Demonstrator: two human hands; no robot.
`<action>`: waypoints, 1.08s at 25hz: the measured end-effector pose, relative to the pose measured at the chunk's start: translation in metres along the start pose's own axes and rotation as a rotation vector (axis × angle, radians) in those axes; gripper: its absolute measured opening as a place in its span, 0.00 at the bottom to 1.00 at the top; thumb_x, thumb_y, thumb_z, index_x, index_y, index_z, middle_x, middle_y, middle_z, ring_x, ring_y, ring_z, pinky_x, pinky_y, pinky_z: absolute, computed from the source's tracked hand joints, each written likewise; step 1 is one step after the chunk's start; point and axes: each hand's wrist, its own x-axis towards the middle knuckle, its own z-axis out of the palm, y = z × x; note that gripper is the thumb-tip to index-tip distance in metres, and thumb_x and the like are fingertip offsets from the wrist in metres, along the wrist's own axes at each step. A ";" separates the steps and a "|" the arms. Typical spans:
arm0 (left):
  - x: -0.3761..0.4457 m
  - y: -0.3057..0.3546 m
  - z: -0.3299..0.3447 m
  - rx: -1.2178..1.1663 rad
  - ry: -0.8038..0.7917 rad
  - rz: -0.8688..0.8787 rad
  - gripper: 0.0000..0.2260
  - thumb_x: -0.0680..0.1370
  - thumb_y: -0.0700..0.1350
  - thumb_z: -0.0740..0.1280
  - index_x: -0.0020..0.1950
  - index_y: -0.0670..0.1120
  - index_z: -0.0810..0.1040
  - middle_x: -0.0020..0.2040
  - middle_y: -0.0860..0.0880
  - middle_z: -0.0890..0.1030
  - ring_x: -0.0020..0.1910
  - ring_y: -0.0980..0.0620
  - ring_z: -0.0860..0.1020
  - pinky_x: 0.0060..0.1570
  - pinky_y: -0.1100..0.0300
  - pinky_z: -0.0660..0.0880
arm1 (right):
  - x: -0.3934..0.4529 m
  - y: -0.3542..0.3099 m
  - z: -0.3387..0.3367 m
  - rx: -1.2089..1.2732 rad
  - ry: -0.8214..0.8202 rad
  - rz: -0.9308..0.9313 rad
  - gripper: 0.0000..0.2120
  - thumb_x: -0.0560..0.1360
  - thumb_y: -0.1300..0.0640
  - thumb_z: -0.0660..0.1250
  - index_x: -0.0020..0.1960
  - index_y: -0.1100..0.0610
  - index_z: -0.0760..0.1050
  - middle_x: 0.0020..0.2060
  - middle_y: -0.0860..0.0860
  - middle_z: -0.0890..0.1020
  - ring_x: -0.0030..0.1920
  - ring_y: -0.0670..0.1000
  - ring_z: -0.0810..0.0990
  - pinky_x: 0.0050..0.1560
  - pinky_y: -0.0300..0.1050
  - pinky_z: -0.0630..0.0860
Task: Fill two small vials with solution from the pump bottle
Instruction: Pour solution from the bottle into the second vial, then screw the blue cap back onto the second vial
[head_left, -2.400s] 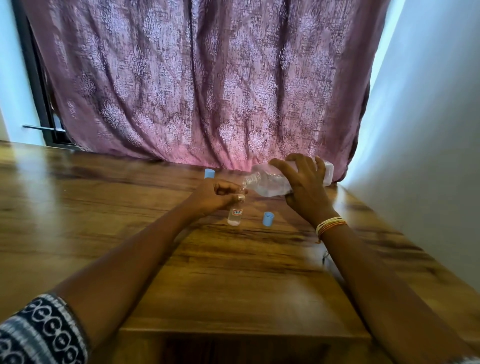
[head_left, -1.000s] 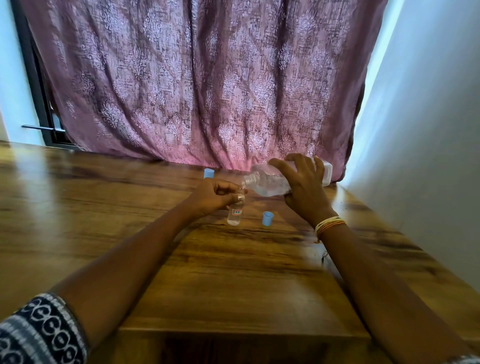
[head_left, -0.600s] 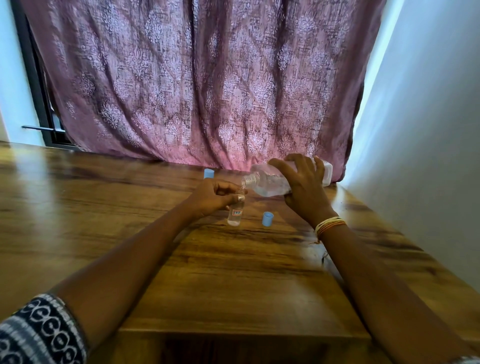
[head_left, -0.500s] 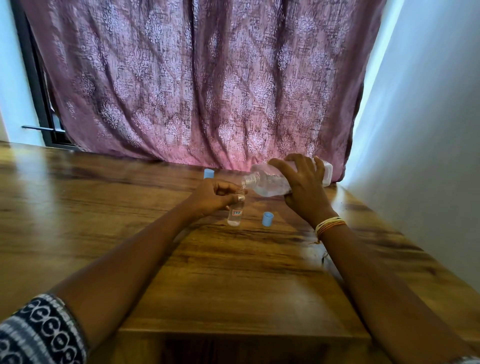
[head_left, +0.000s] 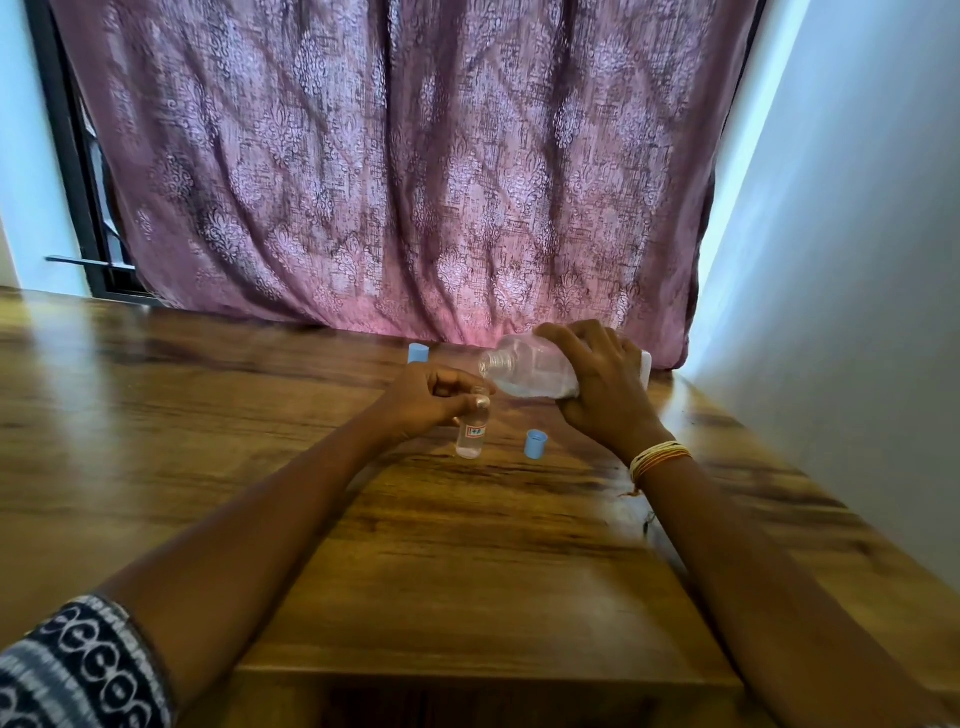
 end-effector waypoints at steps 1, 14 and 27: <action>0.000 -0.001 0.000 -0.002 -0.006 0.003 0.10 0.74 0.36 0.70 0.54 0.40 0.82 0.50 0.47 0.84 0.44 0.58 0.83 0.41 0.66 0.79 | 0.000 0.000 0.000 0.049 -0.013 0.006 0.32 0.64 0.54 0.69 0.66 0.45 0.64 0.53 0.54 0.74 0.54 0.57 0.74 0.54 0.58 0.72; 0.000 0.000 0.002 -0.036 0.008 0.007 0.09 0.74 0.36 0.70 0.54 0.39 0.82 0.47 0.53 0.84 0.42 0.61 0.83 0.39 0.69 0.77 | -0.005 0.013 -0.001 0.886 0.097 0.539 0.37 0.62 0.68 0.78 0.63 0.51 0.64 0.50 0.51 0.79 0.49 0.50 0.82 0.45 0.41 0.81; -0.001 0.001 0.004 -0.057 -0.008 -0.026 0.08 0.74 0.37 0.70 0.52 0.43 0.82 0.39 0.58 0.86 0.40 0.62 0.83 0.37 0.71 0.76 | -0.020 0.038 0.005 0.973 -0.437 0.665 0.43 0.55 0.63 0.82 0.64 0.52 0.65 0.58 0.55 0.80 0.59 0.54 0.80 0.58 0.57 0.79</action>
